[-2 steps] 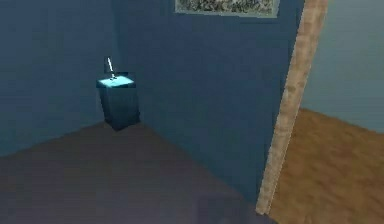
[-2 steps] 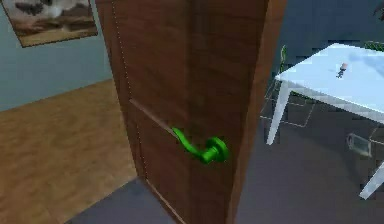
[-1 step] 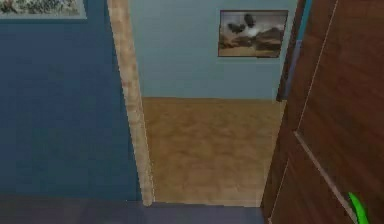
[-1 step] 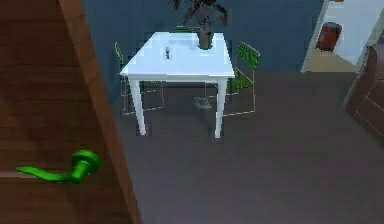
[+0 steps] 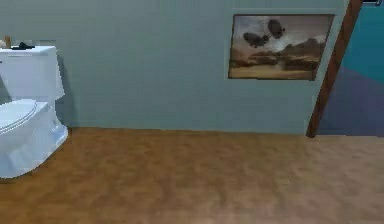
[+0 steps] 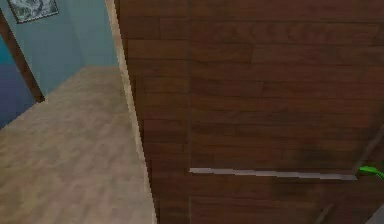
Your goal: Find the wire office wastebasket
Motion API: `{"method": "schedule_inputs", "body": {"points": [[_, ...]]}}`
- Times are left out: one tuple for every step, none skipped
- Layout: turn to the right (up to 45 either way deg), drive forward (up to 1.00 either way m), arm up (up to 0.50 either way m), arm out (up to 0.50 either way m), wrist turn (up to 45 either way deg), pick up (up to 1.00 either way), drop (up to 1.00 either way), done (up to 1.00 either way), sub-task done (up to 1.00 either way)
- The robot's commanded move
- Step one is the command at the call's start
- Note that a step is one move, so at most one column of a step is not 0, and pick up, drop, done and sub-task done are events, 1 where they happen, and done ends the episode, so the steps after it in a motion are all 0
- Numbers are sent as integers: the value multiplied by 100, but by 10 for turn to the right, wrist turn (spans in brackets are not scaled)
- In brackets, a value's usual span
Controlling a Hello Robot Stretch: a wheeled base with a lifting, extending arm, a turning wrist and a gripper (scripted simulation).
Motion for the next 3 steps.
{"method": "schedule_inputs", "body": {"points": [[120,0,0,0,0,0,0,0,0],[0,25,0,0,0,0,0,0,0],[-450,0,0,0,0,0,0,0,0]]}}
